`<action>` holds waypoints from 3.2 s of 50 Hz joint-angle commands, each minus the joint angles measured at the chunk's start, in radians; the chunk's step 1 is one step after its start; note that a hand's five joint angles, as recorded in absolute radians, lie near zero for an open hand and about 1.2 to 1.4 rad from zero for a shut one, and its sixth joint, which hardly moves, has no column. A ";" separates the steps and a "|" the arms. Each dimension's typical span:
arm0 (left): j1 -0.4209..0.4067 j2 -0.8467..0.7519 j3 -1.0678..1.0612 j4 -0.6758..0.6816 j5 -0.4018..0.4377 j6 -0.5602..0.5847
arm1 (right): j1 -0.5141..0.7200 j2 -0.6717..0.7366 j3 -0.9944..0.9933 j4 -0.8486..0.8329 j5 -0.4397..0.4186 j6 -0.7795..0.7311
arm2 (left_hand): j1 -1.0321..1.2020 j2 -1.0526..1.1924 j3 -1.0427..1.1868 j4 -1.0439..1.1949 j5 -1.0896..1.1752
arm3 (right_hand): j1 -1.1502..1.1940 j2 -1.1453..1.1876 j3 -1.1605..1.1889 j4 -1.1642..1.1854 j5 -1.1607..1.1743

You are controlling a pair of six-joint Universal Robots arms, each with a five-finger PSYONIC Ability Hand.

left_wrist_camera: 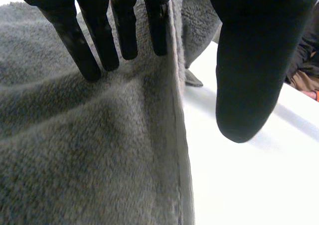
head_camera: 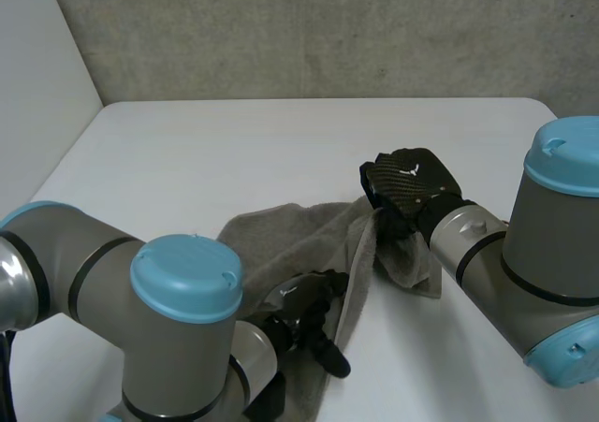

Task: Fold the towel.

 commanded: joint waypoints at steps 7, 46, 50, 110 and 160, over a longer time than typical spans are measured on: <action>-0.021 -0.136 0.094 0.072 -0.077 0.015 | -0.016 -0.014 -0.012 0.000 -0.003 0.005 | 0.984 0.983 0.986 0.986 0.986 | 0.445 0.222 0.213 0.205 0.252; 0.210 -0.017 0.396 0.244 -0.159 1.027 | 0.006 0.279 -0.527 0.055 0.024 -0.481 | 0.984 0.983 0.986 0.986 0.986 | 0.445 0.222 0.213 0.205 0.252; 0.212 0.000 0.527 0.420 -0.159 1.028 | -0.001 0.221 -0.563 -0.210 0.048 -0.474 | 0.984 0.983 0.986 0.986 0.986 | 0.445 0.222 0.213 0.205 0.252; 0.414 0.000 -0.182 0.448 0.053 0.900 | -0.137 0.173 -0.044 0.079 -0.170 0.142 | 0.128 0.127 0.129 0.129 0.129 | 0.445 0.222 0.213 0.205 0.252; 0.511 0.609 -0.090 -0.033 0.000 1.040 | -0.203 -0.195 -0.349 0.617 -0.140 -0.410 | 0.984 0.983 0.986 0.986 0.986 | 0.445 0.222 0.213 0.205 0.252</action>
